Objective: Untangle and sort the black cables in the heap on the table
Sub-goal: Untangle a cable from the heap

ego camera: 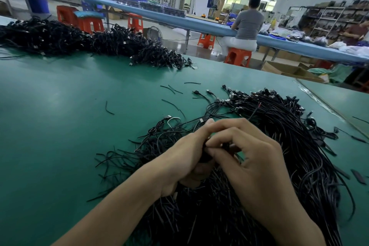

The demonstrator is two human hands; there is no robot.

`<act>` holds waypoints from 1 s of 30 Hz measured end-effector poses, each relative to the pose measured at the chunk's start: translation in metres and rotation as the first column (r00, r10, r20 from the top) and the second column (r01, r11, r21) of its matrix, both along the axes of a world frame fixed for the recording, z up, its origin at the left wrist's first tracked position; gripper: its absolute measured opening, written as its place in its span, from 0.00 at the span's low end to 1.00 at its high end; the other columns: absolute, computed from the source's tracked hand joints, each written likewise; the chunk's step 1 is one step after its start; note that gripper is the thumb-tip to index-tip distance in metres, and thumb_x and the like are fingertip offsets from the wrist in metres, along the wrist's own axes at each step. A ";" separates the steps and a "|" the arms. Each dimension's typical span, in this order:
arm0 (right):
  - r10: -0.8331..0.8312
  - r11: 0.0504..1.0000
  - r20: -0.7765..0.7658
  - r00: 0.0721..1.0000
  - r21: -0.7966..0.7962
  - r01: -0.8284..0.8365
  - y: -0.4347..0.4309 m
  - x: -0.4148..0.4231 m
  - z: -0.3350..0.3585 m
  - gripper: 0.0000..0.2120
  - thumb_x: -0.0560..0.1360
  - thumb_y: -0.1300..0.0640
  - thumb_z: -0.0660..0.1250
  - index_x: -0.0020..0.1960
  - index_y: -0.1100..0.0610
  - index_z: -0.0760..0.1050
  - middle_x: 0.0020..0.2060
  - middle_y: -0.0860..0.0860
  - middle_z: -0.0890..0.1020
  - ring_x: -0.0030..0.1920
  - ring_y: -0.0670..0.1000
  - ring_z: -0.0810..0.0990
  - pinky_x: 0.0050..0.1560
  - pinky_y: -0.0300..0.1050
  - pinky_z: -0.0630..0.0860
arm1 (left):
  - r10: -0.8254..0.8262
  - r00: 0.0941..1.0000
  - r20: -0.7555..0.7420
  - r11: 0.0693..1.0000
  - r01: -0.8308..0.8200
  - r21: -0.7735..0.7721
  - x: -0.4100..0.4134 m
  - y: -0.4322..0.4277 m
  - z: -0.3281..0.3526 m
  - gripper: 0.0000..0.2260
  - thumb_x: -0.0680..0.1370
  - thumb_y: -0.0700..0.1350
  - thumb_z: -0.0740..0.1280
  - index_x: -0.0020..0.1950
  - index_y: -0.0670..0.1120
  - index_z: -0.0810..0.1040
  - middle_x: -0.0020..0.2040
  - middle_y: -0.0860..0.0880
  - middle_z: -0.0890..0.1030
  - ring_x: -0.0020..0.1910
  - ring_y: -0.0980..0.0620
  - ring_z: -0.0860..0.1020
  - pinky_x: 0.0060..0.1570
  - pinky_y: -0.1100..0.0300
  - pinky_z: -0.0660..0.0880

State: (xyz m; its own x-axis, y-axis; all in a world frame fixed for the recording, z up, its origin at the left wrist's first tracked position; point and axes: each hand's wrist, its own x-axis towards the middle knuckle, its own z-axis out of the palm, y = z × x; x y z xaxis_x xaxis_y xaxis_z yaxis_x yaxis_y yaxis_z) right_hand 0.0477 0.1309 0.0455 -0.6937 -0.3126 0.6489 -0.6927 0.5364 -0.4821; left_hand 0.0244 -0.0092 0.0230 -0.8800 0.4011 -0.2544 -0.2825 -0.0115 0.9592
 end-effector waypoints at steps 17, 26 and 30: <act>-0.001 0.997 0.276 0.961 0.079 -0.022 0.020 0.003 0.007 0.18 0.69 0.63 0.77 0.50 0.43 0.77 0.42 0.40 0.81 0.36 0.45 0.77 0.32 0.32 0.70 | -0.315 0.895 -0.315 0.926 0.216 -0.310 0.005 -0.009 0.001 0.04 0.76 0.34 0.67 0.49 0.39 0.75 0.40 0.46 0.72 0.40 0.50 0.69 0.42 0.52 0.65; -0.083 0.978 0.207 0.975 0.206 0.040 0.023 -0.002 0.004 0.12 0.66 0.56 0.80 0.43 0.42 0.81 0.37 0.43 0.79 0.39 0.47 0.78 0.42 0.34 0.72 | -0.322 0.877 -0.355 0.908 0.180 -0.380 0.006 -0.007 -0.001 0.03 0.75 0.34 0.66 0.43 0.40 0.74 0.37 0.46 0.68 0.36 0.49 0.65 0.37 0.52 0.61; -0.087 0.984 0.249 0.965 0.171 0.045 0.025 0.000 0.005 0.12 0.66 0.56 0.80 0.39 0.42 0.79 0.39 0.42 0.80 0.41 0.45 0.80 0.37 0.32 0.74 | -0.308 0.872 -0.379 0.919 0.170 -0.357 0.009 -0.003 -0.002 0.06 0.75 0.33 0.65 0.41 0.42 0.74 0.36 0.46 0.67 0.35 0.49 0.64 0.36 0.51 0.61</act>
